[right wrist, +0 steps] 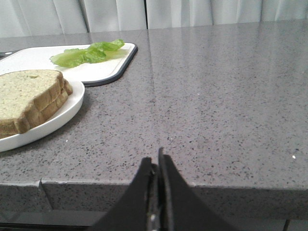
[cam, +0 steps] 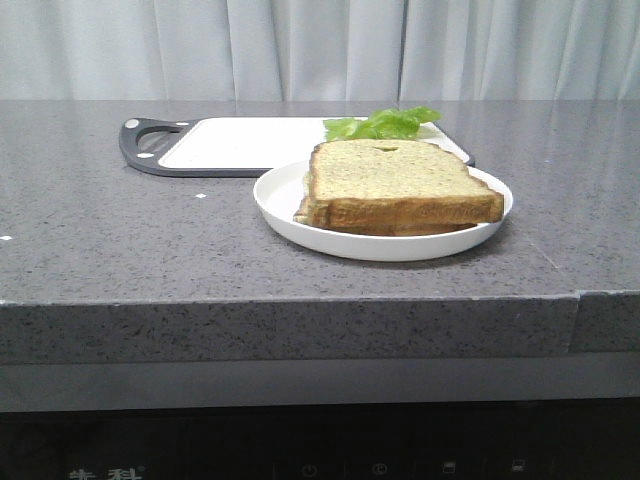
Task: Left arm grabs bread, right arm adds lettuce
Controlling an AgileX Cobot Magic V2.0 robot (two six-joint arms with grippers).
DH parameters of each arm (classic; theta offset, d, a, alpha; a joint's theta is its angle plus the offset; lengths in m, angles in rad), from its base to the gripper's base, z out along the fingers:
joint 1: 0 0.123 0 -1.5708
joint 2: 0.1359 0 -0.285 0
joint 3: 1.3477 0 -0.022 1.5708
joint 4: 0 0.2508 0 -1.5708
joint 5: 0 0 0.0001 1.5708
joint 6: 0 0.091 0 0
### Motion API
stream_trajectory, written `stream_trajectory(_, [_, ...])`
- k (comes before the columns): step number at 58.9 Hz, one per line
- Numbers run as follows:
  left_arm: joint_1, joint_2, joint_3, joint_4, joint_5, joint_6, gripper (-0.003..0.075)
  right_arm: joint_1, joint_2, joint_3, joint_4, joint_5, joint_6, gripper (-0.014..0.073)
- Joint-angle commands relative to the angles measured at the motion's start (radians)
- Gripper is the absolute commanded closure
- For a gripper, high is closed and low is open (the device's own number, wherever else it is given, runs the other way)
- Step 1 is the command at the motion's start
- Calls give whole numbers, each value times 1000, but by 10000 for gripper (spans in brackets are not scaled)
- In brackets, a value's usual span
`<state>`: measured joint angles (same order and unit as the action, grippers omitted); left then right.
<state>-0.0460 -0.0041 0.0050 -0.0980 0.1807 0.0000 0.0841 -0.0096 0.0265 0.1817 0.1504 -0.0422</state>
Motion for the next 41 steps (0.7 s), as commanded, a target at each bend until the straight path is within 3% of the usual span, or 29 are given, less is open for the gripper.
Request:
stream_trajectory(1, [0, -18, 5, -9, -86, -11, 741, -7, -21, -2, -13, -74, -5, 655])
stream_trajectory(41, [0, -18, 5, 10, -104, -11, 741, -7, -21, -3, -13, -79, -5, 655])
